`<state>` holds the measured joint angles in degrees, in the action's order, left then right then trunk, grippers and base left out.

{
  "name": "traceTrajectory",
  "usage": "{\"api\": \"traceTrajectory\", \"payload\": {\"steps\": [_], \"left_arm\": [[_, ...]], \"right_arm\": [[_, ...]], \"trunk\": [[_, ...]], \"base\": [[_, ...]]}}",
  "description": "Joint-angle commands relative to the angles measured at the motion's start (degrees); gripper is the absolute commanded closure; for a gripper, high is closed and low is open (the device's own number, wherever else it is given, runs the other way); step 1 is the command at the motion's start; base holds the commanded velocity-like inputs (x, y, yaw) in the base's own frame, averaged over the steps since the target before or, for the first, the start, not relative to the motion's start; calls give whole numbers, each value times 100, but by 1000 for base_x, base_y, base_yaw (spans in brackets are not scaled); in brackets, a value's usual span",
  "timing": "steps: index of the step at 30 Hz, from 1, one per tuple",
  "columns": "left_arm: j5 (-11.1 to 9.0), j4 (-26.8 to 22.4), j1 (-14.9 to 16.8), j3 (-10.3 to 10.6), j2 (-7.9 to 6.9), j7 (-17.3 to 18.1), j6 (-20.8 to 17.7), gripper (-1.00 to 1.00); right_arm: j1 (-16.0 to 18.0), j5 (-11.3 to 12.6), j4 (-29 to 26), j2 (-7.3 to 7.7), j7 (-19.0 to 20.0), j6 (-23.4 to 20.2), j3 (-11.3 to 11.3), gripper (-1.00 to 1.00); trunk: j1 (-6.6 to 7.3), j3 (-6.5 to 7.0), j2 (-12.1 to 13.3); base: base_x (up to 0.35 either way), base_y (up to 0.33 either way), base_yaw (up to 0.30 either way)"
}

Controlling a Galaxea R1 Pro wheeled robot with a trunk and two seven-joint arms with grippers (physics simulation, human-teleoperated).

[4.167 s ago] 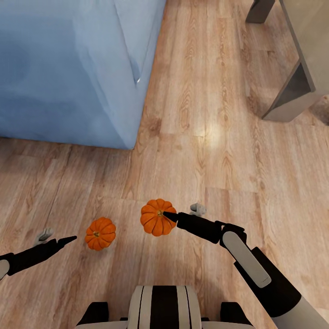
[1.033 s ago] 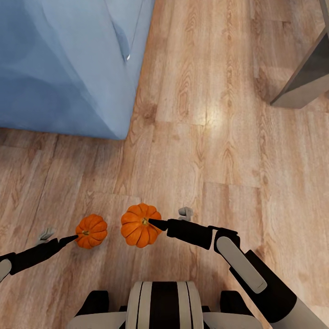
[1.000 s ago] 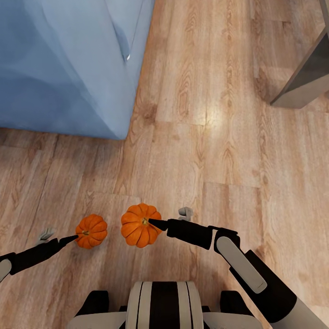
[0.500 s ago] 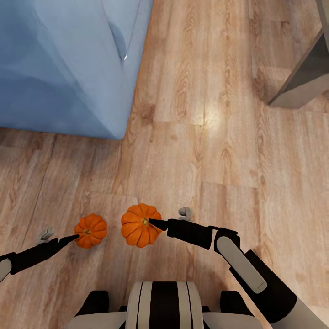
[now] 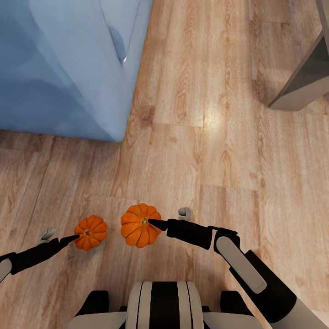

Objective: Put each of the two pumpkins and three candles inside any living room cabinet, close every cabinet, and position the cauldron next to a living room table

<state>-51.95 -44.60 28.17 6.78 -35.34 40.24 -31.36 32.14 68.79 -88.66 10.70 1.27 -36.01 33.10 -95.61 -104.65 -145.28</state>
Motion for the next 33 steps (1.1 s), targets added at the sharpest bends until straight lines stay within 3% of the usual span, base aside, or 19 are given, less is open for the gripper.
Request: {"api": "traceTrajectory", "payload": {"steps": [1, 8, 31, 32, 33], "left_arm": [[35, 13, 4, -1, 0, -60, 33, -100], [31, 15, 4, -4, 0, -60, 33, -100], [35, 20, 4, -16, 0, -60, 33, -100], [35, 21, 4, -30, 0, -60, 33, 100], [35, 19, 4, -45, 0, -60, 33, 100]], "right_arm": [[3, 3, -2, 3, 5, -11, 3, 100], [3, 3, -2, 2, 5, -9, 3, 100], [3, 3, -2, 2, 7, -11, 3, 100], [3, 3, -2, 2, 6, -8, 2, 100], [3, 3, -2, 2, 6, -9, 2, 100]], "trunk": [[-1, -2, -1], [-1, -2, -1], [-1, -2, -1], [-1, -2, -1], [-1, -2, -1]], "base": [[16, -42, 0], [4, -146, 0], [12, -4, 0], [0, 0, 0], [0, 0, 0]]}}
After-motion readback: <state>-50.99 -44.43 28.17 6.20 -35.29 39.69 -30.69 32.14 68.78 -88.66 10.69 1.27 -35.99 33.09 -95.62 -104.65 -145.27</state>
